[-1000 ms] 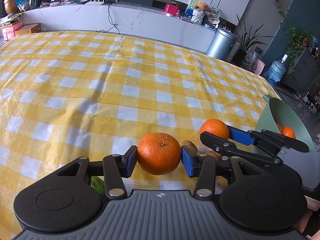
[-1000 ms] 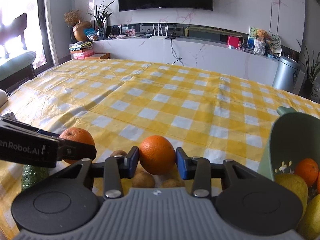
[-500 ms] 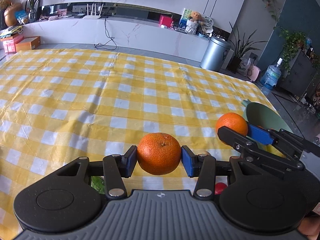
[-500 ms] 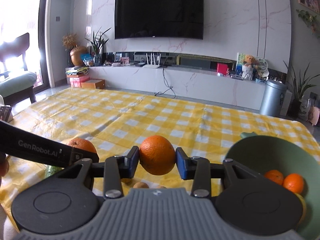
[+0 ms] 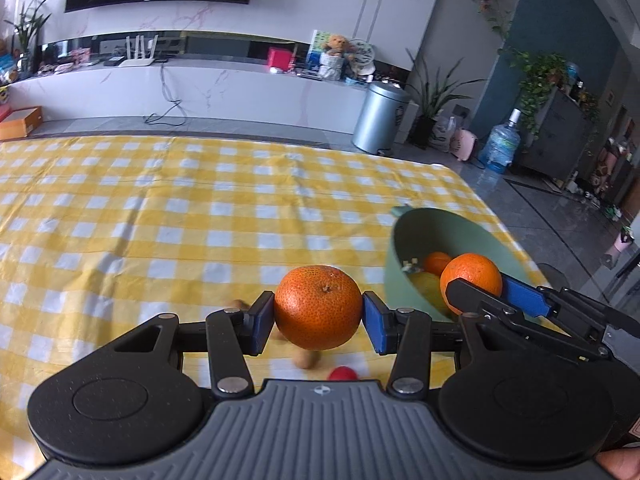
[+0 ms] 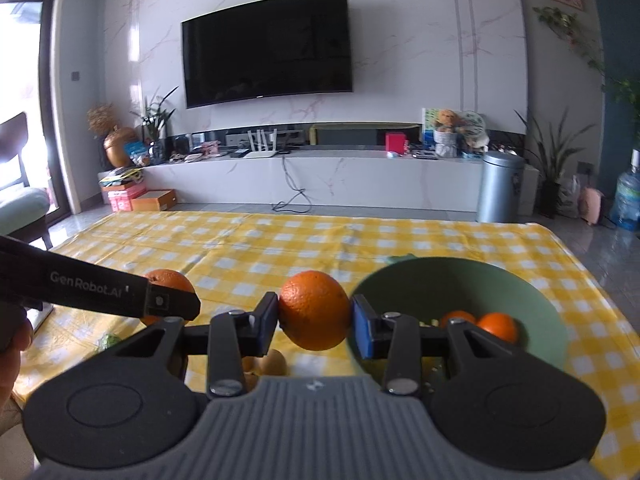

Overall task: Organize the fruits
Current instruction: 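Carry both oranges into the green colander and open both tools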

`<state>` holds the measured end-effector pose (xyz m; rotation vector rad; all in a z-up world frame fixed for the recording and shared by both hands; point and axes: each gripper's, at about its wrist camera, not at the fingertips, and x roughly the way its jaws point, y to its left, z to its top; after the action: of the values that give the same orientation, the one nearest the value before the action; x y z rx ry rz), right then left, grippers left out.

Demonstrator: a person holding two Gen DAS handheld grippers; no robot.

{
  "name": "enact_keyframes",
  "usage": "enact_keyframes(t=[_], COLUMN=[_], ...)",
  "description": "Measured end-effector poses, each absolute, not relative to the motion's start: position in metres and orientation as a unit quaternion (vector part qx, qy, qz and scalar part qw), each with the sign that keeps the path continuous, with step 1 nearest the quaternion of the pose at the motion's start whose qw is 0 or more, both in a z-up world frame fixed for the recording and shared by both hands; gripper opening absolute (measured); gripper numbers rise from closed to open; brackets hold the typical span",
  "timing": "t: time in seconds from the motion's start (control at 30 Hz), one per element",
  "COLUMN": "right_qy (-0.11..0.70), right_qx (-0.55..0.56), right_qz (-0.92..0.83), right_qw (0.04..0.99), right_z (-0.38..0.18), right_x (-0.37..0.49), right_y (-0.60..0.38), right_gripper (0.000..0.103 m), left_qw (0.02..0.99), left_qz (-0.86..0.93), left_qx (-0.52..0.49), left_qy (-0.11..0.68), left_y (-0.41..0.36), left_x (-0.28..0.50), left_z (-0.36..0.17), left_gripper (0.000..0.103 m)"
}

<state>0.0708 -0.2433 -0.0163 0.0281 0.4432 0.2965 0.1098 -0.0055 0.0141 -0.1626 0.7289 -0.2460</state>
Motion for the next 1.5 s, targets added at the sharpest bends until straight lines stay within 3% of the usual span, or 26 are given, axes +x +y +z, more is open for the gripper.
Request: enact_keyframes(t=[0.63, 1.5], right_qy=[0.254, 0.347], right_qx=[-0.015, -0.079], right_qz=[0.074, 0.125], right_qw=[0.964, 0.926], right_z=[-0.008, -0.041], right_x=[0.076, 0.138], right_y=[-0.325, -0.319], right_gripper=[0.037, 0.037], left_qw=[0.901, 0.86], left_qz=[-0.222, -0.239], left_qx=[-0.029, -0.008], left_qy=[0.372, 0.452], left_y=[-0.108, -0.125], left_x=[0.135, 0.188], left_z=[0.016, -0.025], left_gripper=[0.053, 0.053])
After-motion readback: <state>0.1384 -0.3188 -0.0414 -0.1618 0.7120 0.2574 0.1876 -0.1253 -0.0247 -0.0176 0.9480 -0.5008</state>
